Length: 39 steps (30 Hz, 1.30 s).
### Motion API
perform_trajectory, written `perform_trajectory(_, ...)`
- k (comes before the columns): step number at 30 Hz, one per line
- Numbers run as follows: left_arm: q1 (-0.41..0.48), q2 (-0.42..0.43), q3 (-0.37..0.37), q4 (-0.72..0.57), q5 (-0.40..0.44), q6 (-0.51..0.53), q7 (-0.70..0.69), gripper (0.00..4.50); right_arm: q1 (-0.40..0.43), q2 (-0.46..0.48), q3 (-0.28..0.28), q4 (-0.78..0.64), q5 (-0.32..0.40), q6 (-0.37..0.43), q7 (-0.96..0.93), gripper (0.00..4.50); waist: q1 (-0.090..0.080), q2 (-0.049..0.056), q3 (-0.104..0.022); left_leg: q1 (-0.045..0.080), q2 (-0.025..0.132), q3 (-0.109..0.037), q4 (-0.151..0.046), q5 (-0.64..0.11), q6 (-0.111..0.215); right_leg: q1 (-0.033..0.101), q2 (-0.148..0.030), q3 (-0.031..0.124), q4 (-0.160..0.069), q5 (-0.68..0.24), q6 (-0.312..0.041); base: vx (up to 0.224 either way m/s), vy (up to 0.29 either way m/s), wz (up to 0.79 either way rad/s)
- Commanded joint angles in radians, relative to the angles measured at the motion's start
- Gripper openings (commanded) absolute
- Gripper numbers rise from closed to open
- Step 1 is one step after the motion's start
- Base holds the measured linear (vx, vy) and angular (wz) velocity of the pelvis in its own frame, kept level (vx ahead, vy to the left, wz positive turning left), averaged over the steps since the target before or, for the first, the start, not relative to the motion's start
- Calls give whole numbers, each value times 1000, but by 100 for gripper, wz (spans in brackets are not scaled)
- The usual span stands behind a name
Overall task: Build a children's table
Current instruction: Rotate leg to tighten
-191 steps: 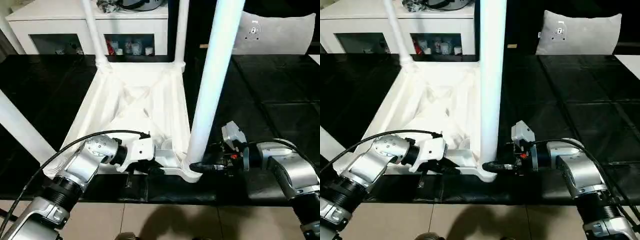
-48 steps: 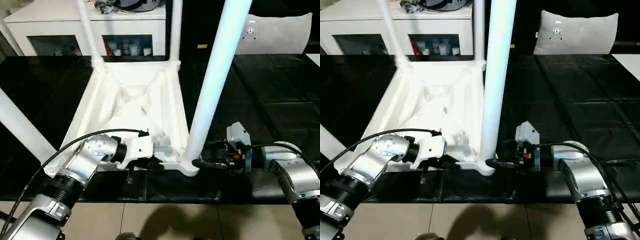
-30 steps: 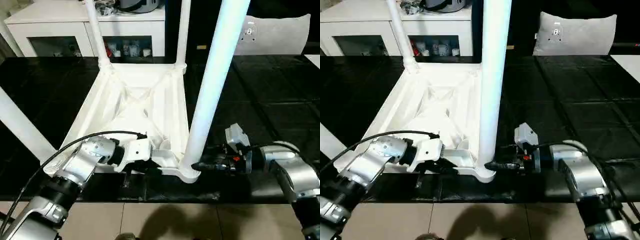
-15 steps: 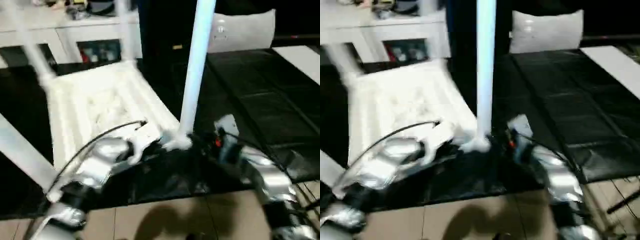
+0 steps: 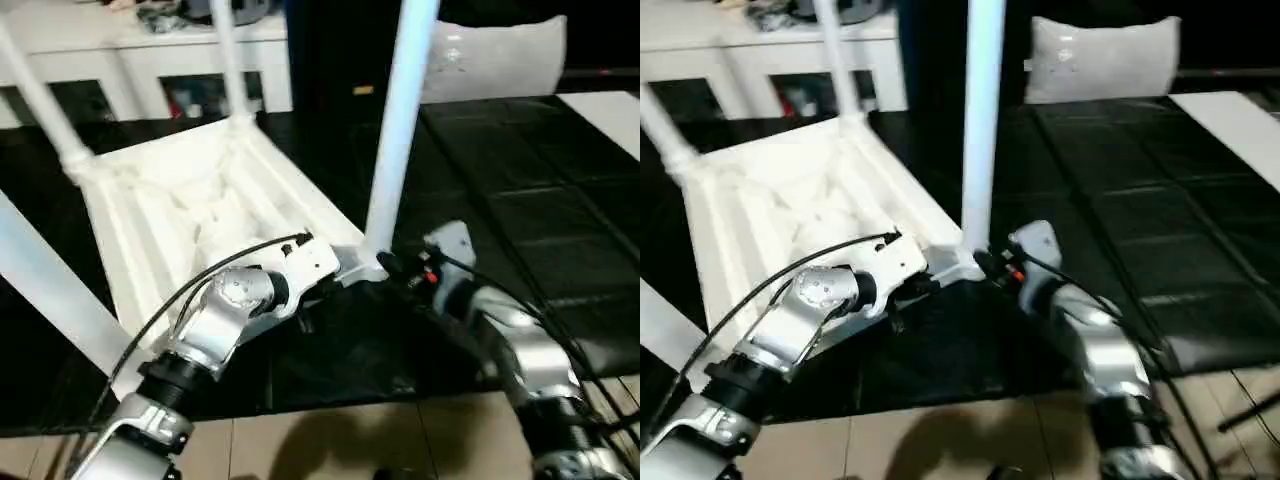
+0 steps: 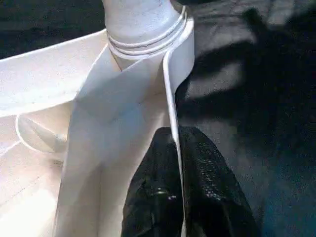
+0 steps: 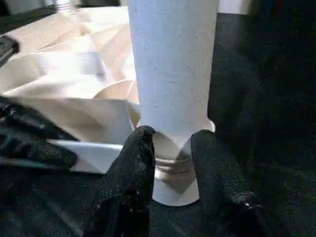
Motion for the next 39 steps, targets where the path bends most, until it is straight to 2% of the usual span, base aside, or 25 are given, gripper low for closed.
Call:
perform_trajectory(1,-12,24,-16,-6,-3,-76,-48,0,12,-24,19,-47,16,-8,62,159,8,-4,-72,-8,16,7,-66,-173,89,67,-44,52,-58,-283,-166,0,0,0)
perform_trajectory(2,-10,52,-6,3,-17,-137,-78,0,28,-58,19,-66,33,-13,120,167,16,-4,-71,-6,15,7,-66,-182,90,67,-42,51,-62,-295,-160,0,0,0)
perform_trajectory(3,-6,67,-6,0,-25,-153,-104,0,36,-71,16,-77,55,0,154,183,19,-4,-73,-5,17,8,-66,-182,88,67,-43,54,-59,-290,-158,0,0,0)
perform_trajectory(5,4,101,-8,-20,-48,-121,-161,0,51,-101,9,-100,83,15,195,192,24,-2,-72,-4,21,6,-71,-195,83,66,-44,55,-55,-281,-169,0,0,0)
perform_trajectory(6,5,107,-6,-22,-52,-111,-167,0,55,-109,7,-105,85,13,198,201,29,-5,-71,-2,22,8,-70,-199,79,66,-46,57,-55,-284,-170,0,0,0)
perform_trajectory(8,3,101,10,-13,-60,-125,-152,0,66,-126,8,-115,83,4,210,220,35,-2,-71,-1,22,9,-71,-196,71,65,-47,58,-55,-291,-171,0,0,0)
perform_trajectory(10,0,90,23,-6,-78,-126,-149,0,74,-136,8,-117,73,-18,213,228,39,-5,-71,0,21,10,-70,-197,67,64,-46,58,-56,-295,-170,0,0,0)
perform_trajectory(11,-2,85,27,2,-91,-143,-152,44,81,-145,9,-121,71,-25,222,246,40,-8,-71,-4,20,10,-71,-192,64,67,-48,58,-56,-301,-165,0,0,0)
perform_trajectory(13,-4,79,30,9,-100,-152,-152,55,84,-151,11,-127,81,-14,236,263,41,-9,-72,-4,18,10,-69,-185,69,67,-46,58,-56,-302,-160,0,0,0)
perform_trajectory(14,-6,72,32,19,-113,-161,-157,62,87,-160,10,-138,105,13,261,275,41,-6,-72,-4,19,9,-69,-180,73,67,-46,57,-56,-300,-161,0,0,0)
perform_trajectory(18,-8,66,30,26,-124,-149,-170,99,91,-167,10,-154,129,30,281,305,43,-9,-72,-5,19,11,-68,-182,80,68,-46,56,-58,-306,-164,0,0,0)
perform_trajectory(24,-23,50,26,65,-113,-154,-155,153,92,-170,13,-149,119,13,273,360,41,-9,-69,-4,15,11,-69,-195,71,66,-45,53,-68,-369,-131,0,0,0)
perform_trajectory(28,-30,41,29,89,-122,-150,-153,156,96,-172,14,-156,122,18,277,376,40,-8,-70,-3,14,10,-68,-197,70,66,-44,52,-70,-378,-120,0,0,0)
perform_trajectory(29,-31,38,30,94,-123,-148,-152,156,97,-172,14,-157,122,18,277,405,41,-7,-71,-3,16,10,-69,-197,71,65,-44,52,-69,-371,-124,0,0,0)
perform_trajectory(32,-42,28,27,143,-111,-162,-123,156,101,-176,18,-160,124,19,279,415,41,-9,-72,-5,15,10,-68,-186,75,66,-43,52,-67,-351,-129,0,0,0)
perform_trajectory(34,-42,28,27,143,-111,-162,-123,156,101,-176,18,-160,124,19,279,439,41,-9,-72,-5,15,10,-67,-184,77,67,-44,51,-67,-352,-129,0,0,0)
perform_trajectory(39,-40,18,38,180,-123,-158,-119,156,106,-180,25,-162,122,14,285,439,41,-9,-71,-4,14,11,-67,-192,75,66,-44,49,-71,-377,-121,0,0,0)
